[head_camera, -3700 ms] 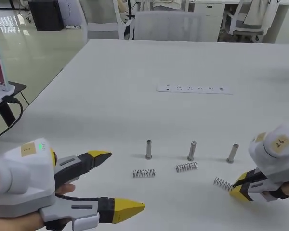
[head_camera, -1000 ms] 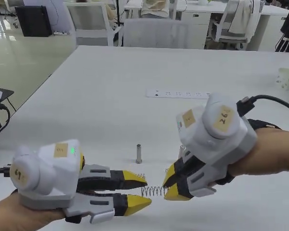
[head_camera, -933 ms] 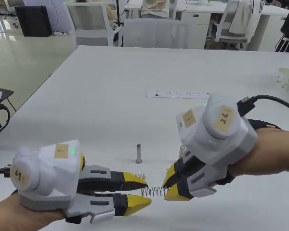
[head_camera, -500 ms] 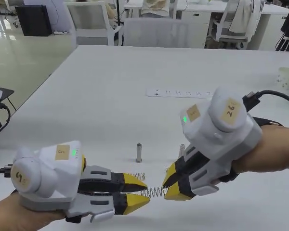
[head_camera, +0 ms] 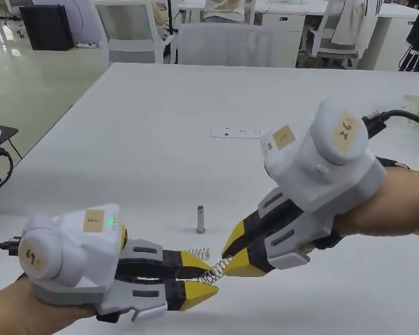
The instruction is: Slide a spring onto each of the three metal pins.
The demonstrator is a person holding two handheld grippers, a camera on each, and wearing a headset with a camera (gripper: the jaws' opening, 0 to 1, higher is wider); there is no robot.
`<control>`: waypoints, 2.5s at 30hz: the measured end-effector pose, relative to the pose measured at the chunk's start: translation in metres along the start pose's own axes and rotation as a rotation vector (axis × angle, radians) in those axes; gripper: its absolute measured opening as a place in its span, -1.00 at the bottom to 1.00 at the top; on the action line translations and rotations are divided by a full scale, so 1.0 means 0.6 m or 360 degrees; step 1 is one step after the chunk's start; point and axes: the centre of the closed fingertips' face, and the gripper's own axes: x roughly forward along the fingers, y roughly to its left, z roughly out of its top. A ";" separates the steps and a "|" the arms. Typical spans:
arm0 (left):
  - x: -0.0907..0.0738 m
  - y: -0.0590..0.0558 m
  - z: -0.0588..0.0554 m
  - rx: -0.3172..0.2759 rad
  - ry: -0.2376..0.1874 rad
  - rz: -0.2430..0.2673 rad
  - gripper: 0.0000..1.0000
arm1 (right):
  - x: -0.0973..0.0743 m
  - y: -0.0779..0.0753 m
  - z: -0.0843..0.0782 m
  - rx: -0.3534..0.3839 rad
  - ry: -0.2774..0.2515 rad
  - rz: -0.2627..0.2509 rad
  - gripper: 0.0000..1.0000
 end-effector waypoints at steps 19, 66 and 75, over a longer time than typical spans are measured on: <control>-0.002 0.004 0.010 0.0053 -0.0041 0.0025 -0.96 | 0.015 0.001 0.001 0.0001 0.0051 0.0009 -0.77; -0.016 0.026 -0.012 -0.0109 -0.0031 0.0130 -0.37 | 0.014 -0.016 -0.031 0.0038 0.0167 -0.0051 -0.83; -0.034 0.049 -0.017 -0.0178 -0.0059 0.0242 -0.09 | 0.005 -0.023 -0.045 0.0066 0.0188 -0.0082 -0.83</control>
